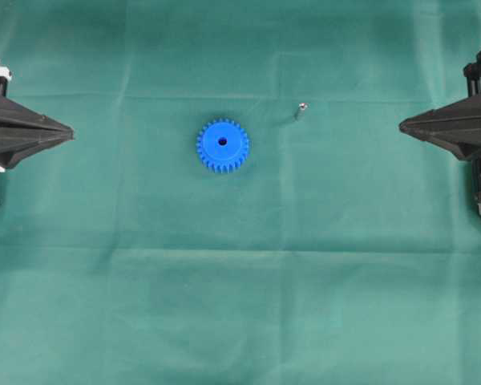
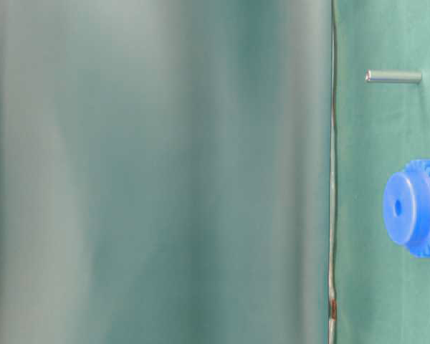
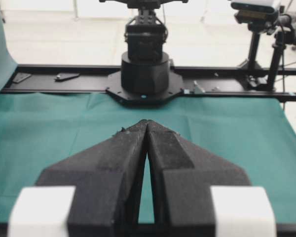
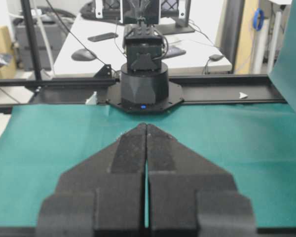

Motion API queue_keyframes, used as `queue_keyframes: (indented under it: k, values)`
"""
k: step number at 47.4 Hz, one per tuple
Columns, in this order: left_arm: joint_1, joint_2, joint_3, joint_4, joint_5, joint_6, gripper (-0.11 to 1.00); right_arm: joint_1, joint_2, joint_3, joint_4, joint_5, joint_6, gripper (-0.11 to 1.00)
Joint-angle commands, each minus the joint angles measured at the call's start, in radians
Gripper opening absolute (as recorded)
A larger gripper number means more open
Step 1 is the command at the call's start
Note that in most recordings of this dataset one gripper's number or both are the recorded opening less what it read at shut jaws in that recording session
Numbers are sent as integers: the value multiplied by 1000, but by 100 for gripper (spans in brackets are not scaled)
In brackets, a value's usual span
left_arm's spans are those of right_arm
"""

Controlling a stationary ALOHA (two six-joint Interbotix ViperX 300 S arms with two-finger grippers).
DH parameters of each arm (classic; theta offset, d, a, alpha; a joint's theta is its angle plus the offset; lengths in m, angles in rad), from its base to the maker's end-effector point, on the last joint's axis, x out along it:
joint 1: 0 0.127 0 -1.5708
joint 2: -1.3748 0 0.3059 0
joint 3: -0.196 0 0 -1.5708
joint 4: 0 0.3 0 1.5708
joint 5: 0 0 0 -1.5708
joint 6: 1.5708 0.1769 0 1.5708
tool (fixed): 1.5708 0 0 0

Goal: Insert the shaft placed at a random location into the center hole of the medium gear at another random location.

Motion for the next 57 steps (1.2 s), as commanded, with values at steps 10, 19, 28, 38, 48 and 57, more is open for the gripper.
queue_keyframes:
  k: [10,19,28,38,48,57]
  values:
    - [-6,12,-31,11,-2,-3,0,-6,34,-31,2,25,-9,1]
    - [-8,12,-31,11,14,-3,0,-29,110,-32,5,8,-9,1]
    - [-8,12,-31,11,14,0,0,-95,245,-34,35,-44,-8,10]
    - [-6,11,-31,12,17,0,0,-156,457,-67,41,-64,-14,69]
    - [-6,12,-29,11,21,0,0,-204,683,-95,41,-135,-14,83]
    - [-6,12,-29,12,31,-2,0,-230,836,-124,43,-198,-15,82]
